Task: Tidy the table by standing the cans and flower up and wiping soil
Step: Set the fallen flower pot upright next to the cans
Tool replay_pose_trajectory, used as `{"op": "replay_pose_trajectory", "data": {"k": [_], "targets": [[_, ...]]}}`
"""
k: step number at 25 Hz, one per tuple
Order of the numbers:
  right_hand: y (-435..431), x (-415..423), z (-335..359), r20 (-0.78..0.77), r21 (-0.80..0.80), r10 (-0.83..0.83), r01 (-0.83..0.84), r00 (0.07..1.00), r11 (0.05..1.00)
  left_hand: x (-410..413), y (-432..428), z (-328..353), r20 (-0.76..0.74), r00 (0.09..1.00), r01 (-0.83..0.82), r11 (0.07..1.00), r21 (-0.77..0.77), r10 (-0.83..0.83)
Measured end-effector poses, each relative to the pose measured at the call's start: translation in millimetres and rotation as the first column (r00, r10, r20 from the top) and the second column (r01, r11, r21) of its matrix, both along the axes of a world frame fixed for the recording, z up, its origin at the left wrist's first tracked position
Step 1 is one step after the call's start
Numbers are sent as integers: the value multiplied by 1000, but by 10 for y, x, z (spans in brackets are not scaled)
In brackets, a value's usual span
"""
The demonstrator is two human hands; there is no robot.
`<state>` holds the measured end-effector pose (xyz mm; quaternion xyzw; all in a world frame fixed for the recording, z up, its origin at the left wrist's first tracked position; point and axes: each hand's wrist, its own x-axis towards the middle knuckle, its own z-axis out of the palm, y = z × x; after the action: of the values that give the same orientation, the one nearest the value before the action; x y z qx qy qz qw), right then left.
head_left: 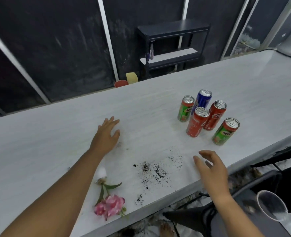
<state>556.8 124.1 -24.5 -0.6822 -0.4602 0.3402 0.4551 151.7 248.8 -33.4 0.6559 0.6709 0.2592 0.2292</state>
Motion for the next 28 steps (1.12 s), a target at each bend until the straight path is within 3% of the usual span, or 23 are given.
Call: {"op": "replay_pose_trajectory", "data": {"k": [4, 9, 13, 18, 20, 22, 28], "targets": [[-66, -814, 130, -25, -47, 343, -344, 939, 938, -853, -765, -51, -43, 977, -211, 975, -67, 209], [-185, -1685, 264, -93, -17, 697, -701, 711, 713, -1415, -1728, -310, -25, 899, -437, 899, -16, 436], [-19, -2159, 355, 74, 3, 833, -836, 548, 549, -1466, -1940, -375, -44, 889, -453, 890, 56, 455], [346, -2533, 382, 256, -219, 934, -927, 247, 305, -1445, -1892, -406, -56, 877, -473, 877, 83, 477], [404, -2624, 308, 270, -287, 947, -925, 172, 250, -1457, -1879, -428, -59, 876, -471, 876, 102, 478], [434, -2666, 220, 276, -276, 943, -925, 185, 262, -1464, -1869, -443, -54, 873, -477, 872, 110, 485], [492, -2556, 100, 292, -166, 880, -887, 373, 431, -1490, -1854, -489, -93, 869, -475, 872, 120, 486]]}}
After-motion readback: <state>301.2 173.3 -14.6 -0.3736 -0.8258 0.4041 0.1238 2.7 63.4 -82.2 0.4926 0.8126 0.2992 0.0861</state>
